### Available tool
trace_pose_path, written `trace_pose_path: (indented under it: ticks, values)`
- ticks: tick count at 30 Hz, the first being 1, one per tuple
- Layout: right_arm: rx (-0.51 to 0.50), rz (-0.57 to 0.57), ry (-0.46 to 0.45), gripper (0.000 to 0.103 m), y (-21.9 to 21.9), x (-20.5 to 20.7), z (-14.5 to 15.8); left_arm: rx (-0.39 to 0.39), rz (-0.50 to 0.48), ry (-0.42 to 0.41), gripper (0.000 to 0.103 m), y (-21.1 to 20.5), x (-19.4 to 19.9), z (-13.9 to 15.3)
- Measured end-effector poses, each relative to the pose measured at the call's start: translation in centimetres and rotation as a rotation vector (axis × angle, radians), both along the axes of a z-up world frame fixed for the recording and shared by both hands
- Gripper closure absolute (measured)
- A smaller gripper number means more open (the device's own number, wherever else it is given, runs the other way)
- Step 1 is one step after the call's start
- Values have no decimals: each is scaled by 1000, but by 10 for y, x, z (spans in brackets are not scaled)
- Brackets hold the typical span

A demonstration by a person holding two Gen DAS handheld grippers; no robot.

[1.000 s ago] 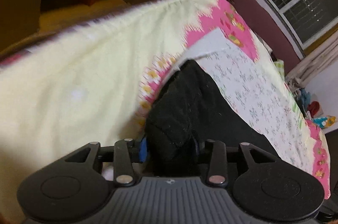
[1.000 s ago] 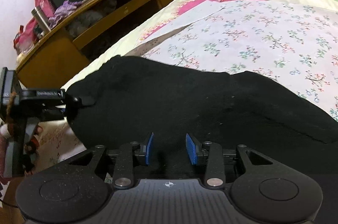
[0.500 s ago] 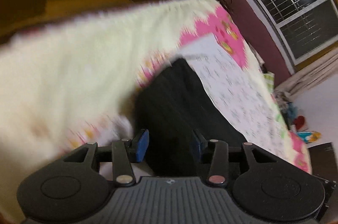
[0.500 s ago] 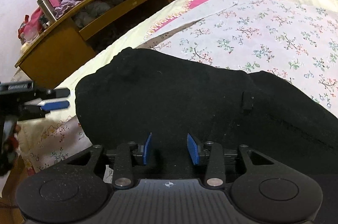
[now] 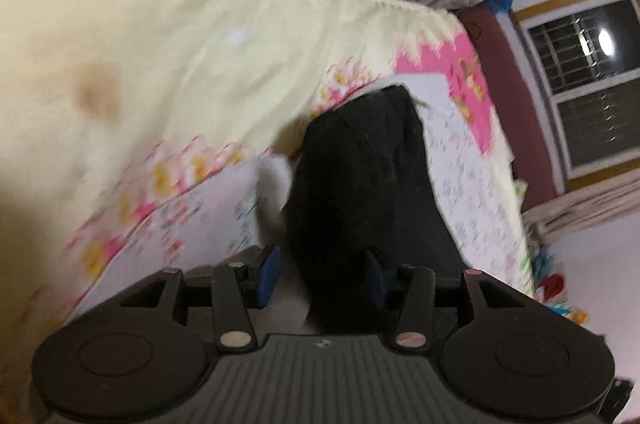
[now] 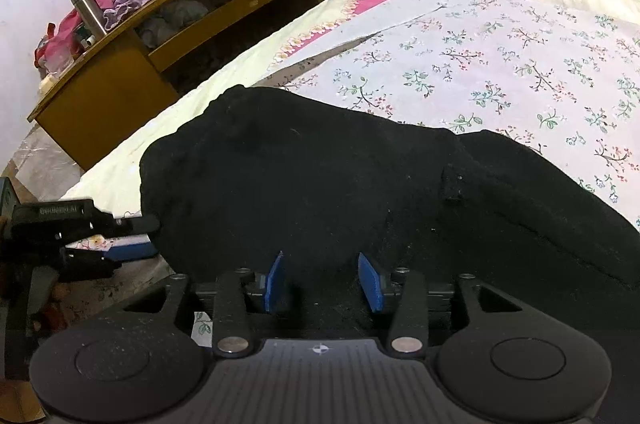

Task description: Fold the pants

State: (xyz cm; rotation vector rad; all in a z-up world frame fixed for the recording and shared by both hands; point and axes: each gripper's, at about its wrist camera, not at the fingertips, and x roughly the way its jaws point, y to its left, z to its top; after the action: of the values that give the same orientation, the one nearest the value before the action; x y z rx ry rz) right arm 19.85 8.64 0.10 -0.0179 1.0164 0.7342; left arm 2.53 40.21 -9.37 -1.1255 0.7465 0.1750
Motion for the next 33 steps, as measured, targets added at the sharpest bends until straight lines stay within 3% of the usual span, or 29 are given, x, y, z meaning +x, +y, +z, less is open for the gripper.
trace_pose_path:
  ticks: [4,11,14,19,22,24,27,33]
  values:
    - [2,4,2,70,1,-1,1,-28,-10,-7,48,-7,14,-10]
    - [11,-2,-3,69,-1,3,2,-4,16,-27,48,-6,14,-5]
    - [9,3,5,69,0,1,-1,40,-23,-57,48,-15,32,1]
    - [8,-2,5,69,-1,-2,0,78,-49,-34,49,-23,56,-2]
    - [8,-18,-5,69,-5,-1,2,78,-51,-29,58,-23,62,-3]
    - [9,-35,-23,70,-11,0,6,78,-60,-15,70,-21,63,-4]
    - [-8,-72,-72,74,-22,3,13,43,-46,-38,77,-19,59,-2]
    - [33,-148,-128,75,-49,7,23,43,-78,-118,79,-29,63,14]
